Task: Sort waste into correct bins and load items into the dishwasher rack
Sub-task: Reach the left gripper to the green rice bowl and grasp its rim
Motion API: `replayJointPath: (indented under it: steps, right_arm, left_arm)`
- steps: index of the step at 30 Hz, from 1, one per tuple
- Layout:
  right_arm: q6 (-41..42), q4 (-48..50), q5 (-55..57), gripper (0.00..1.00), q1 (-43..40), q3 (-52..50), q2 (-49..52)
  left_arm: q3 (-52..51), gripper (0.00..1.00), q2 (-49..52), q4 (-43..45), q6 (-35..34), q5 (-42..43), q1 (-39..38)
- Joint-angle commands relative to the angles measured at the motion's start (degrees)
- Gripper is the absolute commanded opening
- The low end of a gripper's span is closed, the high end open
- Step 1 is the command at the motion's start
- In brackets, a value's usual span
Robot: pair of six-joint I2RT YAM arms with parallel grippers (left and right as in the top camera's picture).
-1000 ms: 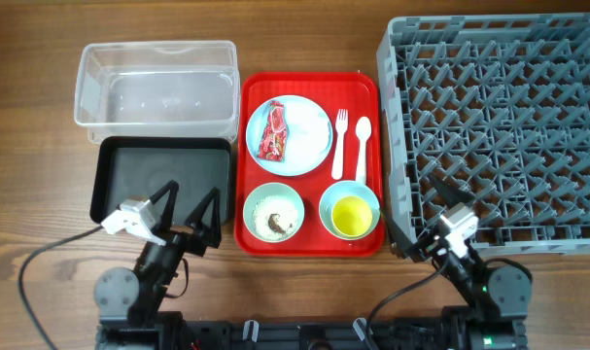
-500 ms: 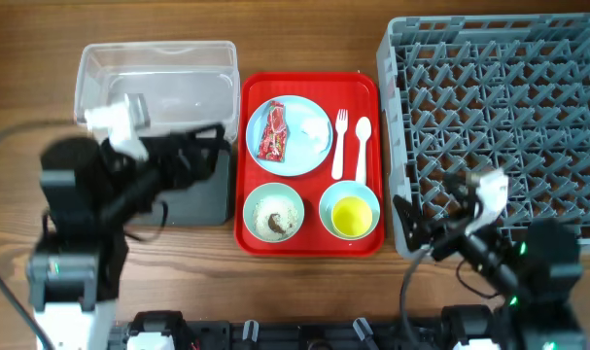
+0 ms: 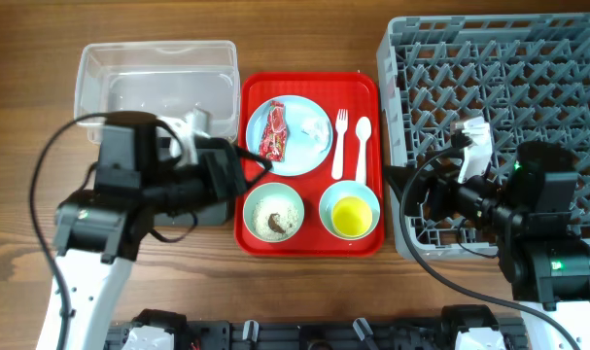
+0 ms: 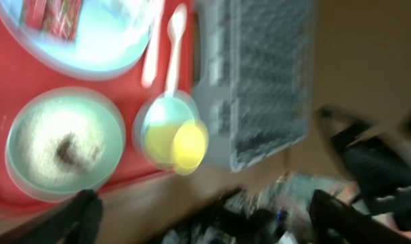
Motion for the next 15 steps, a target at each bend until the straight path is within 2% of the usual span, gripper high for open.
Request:
replayJointPath:
  steps: [1, 3, 6, 9, 11, 13, 15]
  right_arm:
    - [3.50, 1.57, -2.29, 1.00, -0.24, 1.31, -0.17]
    - [4.33, 1.44, -2.21, 0.99, -0.24, 1.31, -0.17]
    - [4.42, 1.27, -2.12, 1.00, -0.24, 1.31, 0.20]
    - [4.46, 1.09, -2.12, 1.00, -0.22, 1.31, 0.96]
    - [4.42, 0.59, -2.12, 1.00, -0.24, 1.31, 1.53]
    - [4.44, -0.17, -1.92, 1.00, -0.24, 1.31, 2.19]
    - [4.28, -0.66, -1.90, 1.00, -0.22, 1.31, 2.84]
  left_arm:
    - [0.68, 0.91, 2.38, -6.88, 2.14, -13.44, -5.51]
    - [0.13, 0.89, 4.00, -10.71, 2.03, -26.18, -9.20]
    - [-2.73, 0.94, 6.05, -9.73, 1.68, -34.73, -13.66]
    - [-7.04, 0.93, 8.96, -4.66, 1.68, -38.64, -16.63]
    - [-9.90, 0.86, 11.47, -1.25, 0.48, -40.11, -17.05]
    - [-12.26, 0.86, 14.08, 2.60, -0.96, -40.46, -16.50]
    - [-13.62, 0.81, 16.94, 5.75, -0.90, -38.64, -16.13]
